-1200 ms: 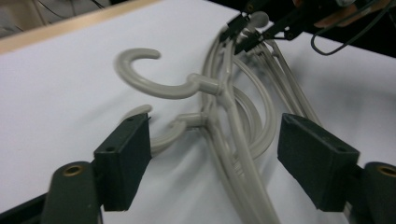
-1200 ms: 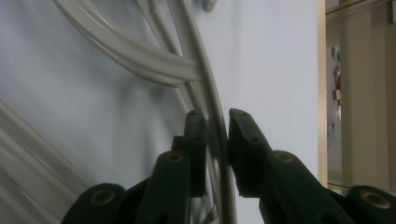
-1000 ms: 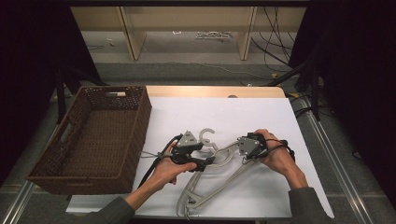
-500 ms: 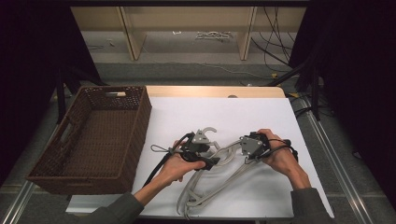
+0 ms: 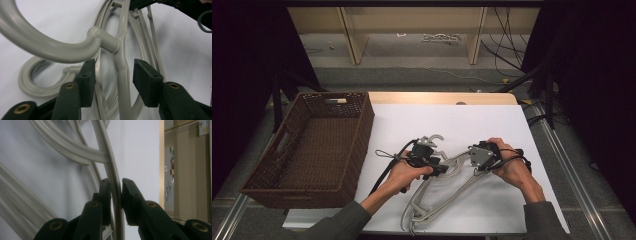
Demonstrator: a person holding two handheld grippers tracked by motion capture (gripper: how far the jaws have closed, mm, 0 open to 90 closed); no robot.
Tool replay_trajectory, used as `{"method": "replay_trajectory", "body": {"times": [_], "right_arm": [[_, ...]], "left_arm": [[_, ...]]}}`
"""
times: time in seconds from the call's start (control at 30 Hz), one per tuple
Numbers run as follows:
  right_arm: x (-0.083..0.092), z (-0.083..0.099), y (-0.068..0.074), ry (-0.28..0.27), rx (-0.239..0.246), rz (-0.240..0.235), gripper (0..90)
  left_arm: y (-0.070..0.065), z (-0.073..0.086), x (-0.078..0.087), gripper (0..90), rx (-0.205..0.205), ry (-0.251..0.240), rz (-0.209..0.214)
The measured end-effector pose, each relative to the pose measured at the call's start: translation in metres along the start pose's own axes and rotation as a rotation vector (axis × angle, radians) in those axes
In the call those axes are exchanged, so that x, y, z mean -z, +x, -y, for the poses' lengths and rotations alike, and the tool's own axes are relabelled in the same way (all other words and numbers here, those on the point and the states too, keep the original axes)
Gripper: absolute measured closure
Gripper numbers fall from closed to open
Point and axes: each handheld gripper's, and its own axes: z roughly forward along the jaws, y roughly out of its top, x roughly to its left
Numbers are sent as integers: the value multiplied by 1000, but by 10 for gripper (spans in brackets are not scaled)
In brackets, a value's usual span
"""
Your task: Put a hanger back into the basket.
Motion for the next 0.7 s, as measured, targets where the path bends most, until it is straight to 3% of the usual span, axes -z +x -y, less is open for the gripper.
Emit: {"method": "replay_trajectory", "body": {"times": [0.23, 0.47, 0.6, 0.7], "right_arm": [[1, -1, 1, 0, -6, 5, 787], [7, -1, -2, -23, -3, 11, 785], [17, -3, -5, -48, -37, 30, 764], [25, -6, -8, -72, -93, 54, 709]], "left_arm": [[-1, -1, -2, 779, 3, -4, 34], [-7, -8, 9, 788, 5, -17, 30], [-10, -14, 20, 794, 24, -28, 41], [-10, -18, 26, 793, 57, -32, 45]]}}
